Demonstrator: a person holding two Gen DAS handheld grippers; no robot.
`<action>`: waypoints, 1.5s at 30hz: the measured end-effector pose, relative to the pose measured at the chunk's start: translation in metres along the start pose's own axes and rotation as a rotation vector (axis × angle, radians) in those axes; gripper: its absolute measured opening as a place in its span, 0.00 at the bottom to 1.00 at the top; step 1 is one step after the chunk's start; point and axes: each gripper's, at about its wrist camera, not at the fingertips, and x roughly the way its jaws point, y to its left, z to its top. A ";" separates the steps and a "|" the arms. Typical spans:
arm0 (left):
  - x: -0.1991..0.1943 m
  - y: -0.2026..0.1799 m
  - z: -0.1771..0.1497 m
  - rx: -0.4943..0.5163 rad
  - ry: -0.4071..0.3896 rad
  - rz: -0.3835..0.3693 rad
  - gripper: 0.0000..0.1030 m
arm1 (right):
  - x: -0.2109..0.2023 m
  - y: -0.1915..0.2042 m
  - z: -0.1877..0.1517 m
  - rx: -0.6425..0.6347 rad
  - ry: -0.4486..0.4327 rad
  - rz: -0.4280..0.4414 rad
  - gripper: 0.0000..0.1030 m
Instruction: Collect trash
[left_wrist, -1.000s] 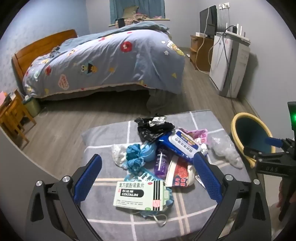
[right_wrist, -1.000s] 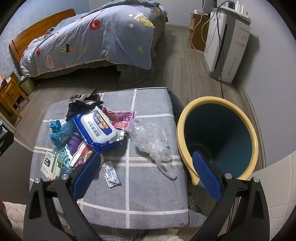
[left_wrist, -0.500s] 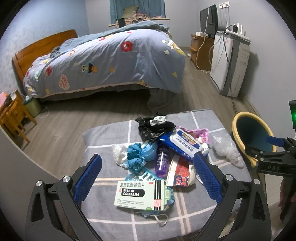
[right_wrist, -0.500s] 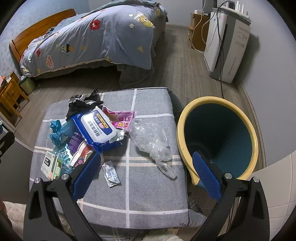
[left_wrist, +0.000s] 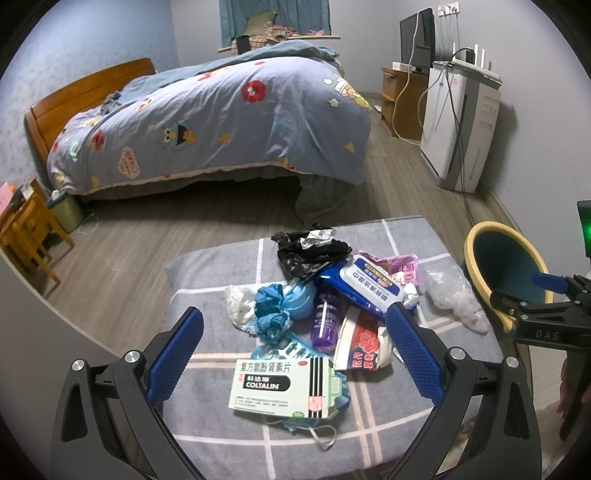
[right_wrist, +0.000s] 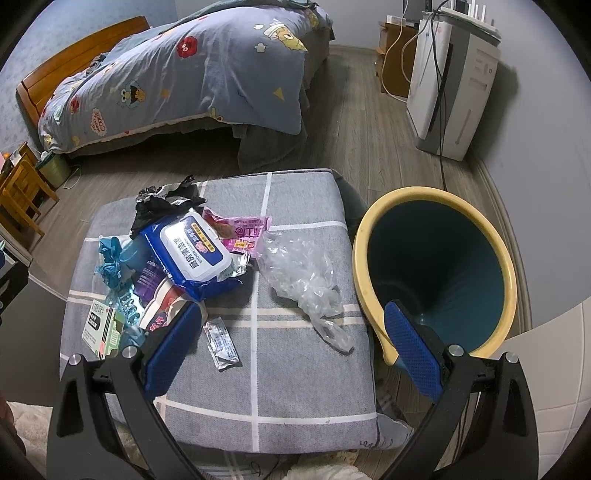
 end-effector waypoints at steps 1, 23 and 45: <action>0.000 0.000 0.000 0.000 0.000 0.000 0.95 | 0.000 0.001 -0.001 -0.002 0.000 0.000 0.95; -0.001 0.000 -0.001 0.002 0.002 0.004 0.95 | 0.002 0.000 -0.002 0.003 0.015 0.001 0.95; 0.000 0.000 -0.003 0.001 0.006 0.001 0.95 | 0.006 -0.002 -0.003 0.014 0.038 -0.003 0.95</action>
